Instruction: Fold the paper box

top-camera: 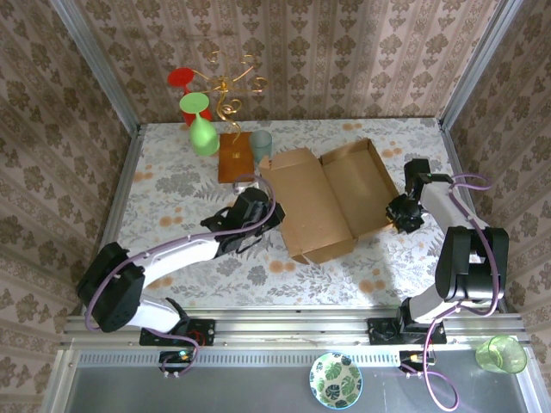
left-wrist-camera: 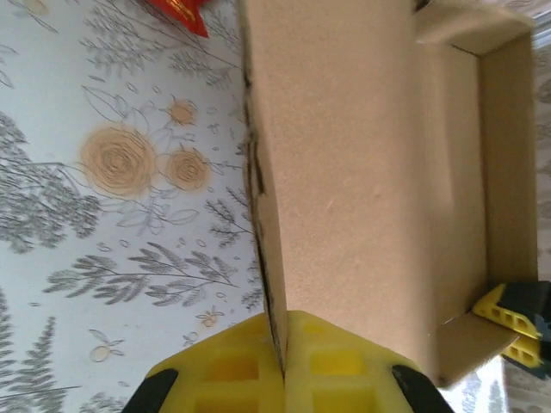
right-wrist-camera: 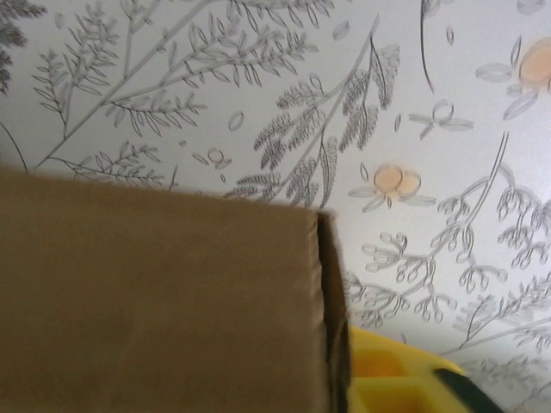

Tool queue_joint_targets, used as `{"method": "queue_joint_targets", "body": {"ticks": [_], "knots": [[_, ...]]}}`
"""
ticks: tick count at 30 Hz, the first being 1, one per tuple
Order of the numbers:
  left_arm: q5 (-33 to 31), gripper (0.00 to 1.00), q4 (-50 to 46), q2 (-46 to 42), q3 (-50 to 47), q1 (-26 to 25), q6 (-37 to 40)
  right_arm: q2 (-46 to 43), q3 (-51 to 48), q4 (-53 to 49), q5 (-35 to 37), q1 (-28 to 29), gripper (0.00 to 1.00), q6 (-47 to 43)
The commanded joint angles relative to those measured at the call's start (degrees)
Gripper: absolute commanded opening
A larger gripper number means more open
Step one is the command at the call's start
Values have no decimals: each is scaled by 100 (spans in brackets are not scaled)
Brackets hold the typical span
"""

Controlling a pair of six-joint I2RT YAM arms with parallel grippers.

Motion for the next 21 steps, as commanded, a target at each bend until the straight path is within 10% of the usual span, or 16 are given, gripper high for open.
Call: {"method": "queue_joint_targets", "body": {"ticks": [1,6,13,21], "knots": [[-320,0,-1952,-65,528,50,1138,-347,77,-325,-302,188,42,73],[-324,0,-3312,35,1588,331,2449,-769,374,-815,-536,679,66,51],[-176,0,-4947,461,3079,837,4357,-1576,635,-783,-634,1433,73,26],[-619,0,-5127,668,3818,847,6723,-2136,3,2772,-905,1521,62,-2377]]}}
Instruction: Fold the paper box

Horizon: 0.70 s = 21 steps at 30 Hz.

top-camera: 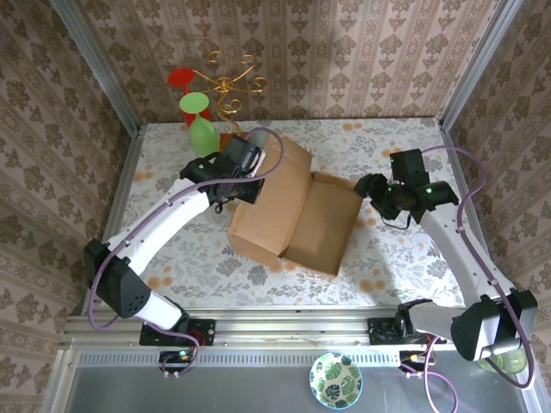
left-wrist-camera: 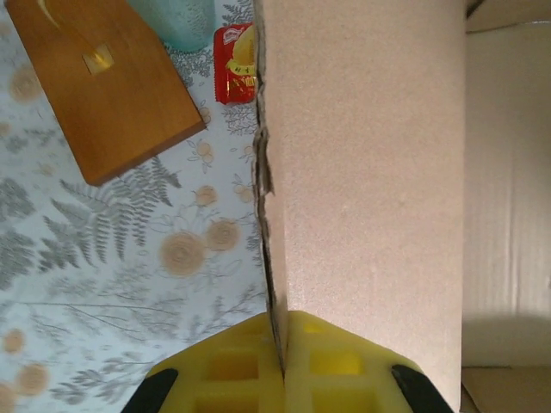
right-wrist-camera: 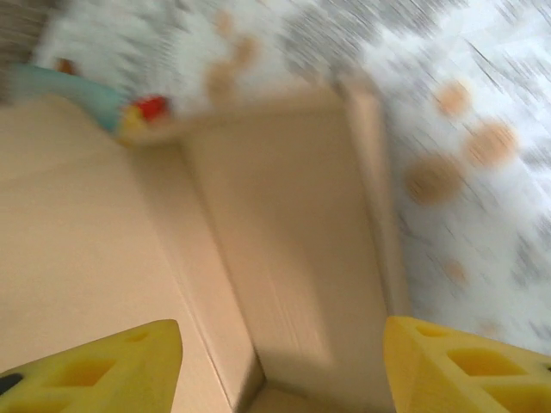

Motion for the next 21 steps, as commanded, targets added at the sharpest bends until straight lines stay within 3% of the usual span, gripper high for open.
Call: {"method": "queue_joint_targets", "body": {"ticks": [1,5,8,14,21], "knots": [[-225,0,-202,44,236,-50,1741,-177,-434,2298,-280,26,61,-1696],[-144,0,182,18,170,-91,2576,35,-889,4057,-755,32,61,-3565],[-191,0,360,5,196,-131,2953,446,-890,4756,-1272,28,62,-4627],[-228,0,739,-23,241,-216,3524,1639,-101,4391,-2274,43,65,-5372],[-259,0,885,39,265,-188,4066,2320,422,4150,-2803,61,66,-5658]]}}
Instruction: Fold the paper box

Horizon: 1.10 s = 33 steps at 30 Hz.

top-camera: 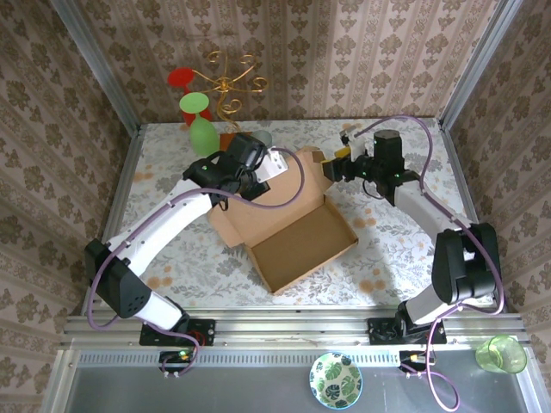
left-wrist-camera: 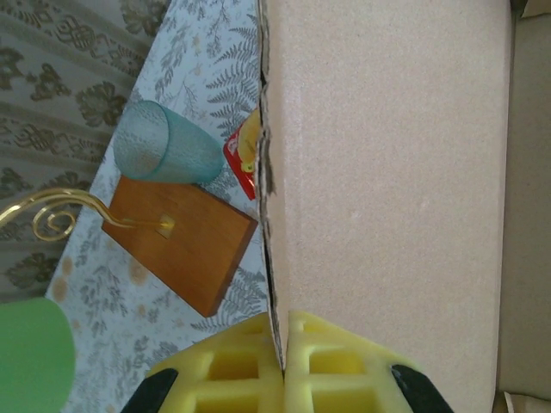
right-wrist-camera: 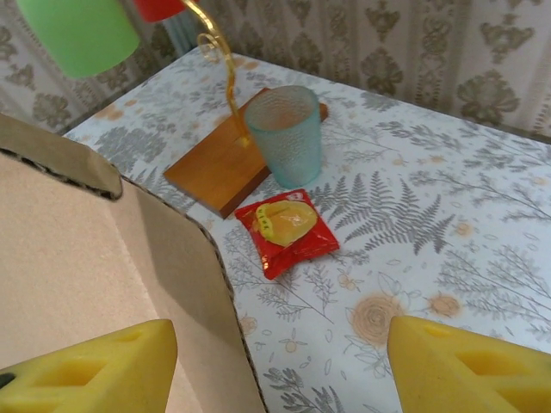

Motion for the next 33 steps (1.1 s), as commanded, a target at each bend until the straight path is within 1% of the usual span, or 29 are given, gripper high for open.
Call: {"method": "queue_joint_targets", "body": {"ticks": [1,4,7,12,15,18,19,20,21,22,23,25,28,30,32,33], "knots": [[-78,0,195,59,250,39,480,241,422,-146,-650,41,66,-442],[26,0,231,109,276,65,612,360,384,48,-786,59,64,-302],[75,0,314,147,276,95,764,499,509,-122,-887,142,62,-378],[224,0,355,233,361,190,935,566,568,-176,-810,213,58,-470],[234,0,381,272,401,241,988,575,619,-245,-739,220,48,-521],[286,0,412,288,455,269,944,535,620,-299,-671,260,35,-576],[321,2,427,288,480,271,899,526,599,-307,-640,282,30,-613],[340,7,460,273,492,276,834,517,572,-309,-609,306,23,-639],[349,15,487,265,509,277,742,497,553,-308,-574,329,15,-659],[320,25,560,236,518,275,574,490,547,-348,-535,357,5,-736],[269,32,623,195,545,279,351,450,515,-378,-455,362,0,-769],[206,42,700,59,609,311,-203,300,294,-138,-241,372,0,-797],[39,59,621,-321,635,529,-1699,12,-120,148,13,317,0,-920],[288,60,300,-645,553,824,-2714,-107,-285,131,-10,222,0,-1002],[793,60,84,-1139,172,1159,-3338,-241,-486,155,-52,81,0,-1053],[1002,58,33,-1368,-67,1304,-3511,-303,-575,193,-84,25,0,-1044]]}}
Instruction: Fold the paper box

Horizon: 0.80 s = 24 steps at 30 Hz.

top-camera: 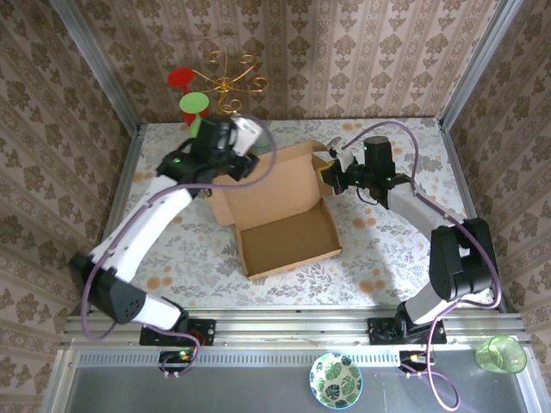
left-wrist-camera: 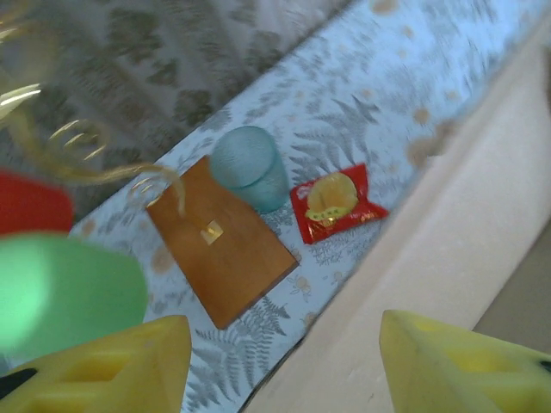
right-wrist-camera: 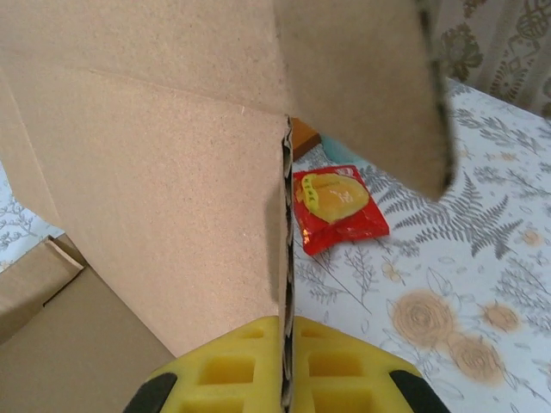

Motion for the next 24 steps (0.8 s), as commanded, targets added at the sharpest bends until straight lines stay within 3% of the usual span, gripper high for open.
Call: {"method": "queue_joint_targets", "body": {"ticks": [1,4,9,14,24], "knots": [[813,57,-430,-1008,-589,503,-1643,-333,-301,258,87,-251,0,-219],[1452,56,-461,-1632,-1445,1128,-1839,-467,-474,275,63,-387,0,-260],[2848,58,518,-1892,-2703,2052,-2102,-488,-579,331,43,-490,0,-252],[3274,61,1266,-1389,-3032,2102,-1539,-437,-537,328,24,-507,0,-231],[3387,62,1431,-633,-2832,1713,-1235,-371,-503,384,147,-510,0,-121]]}}
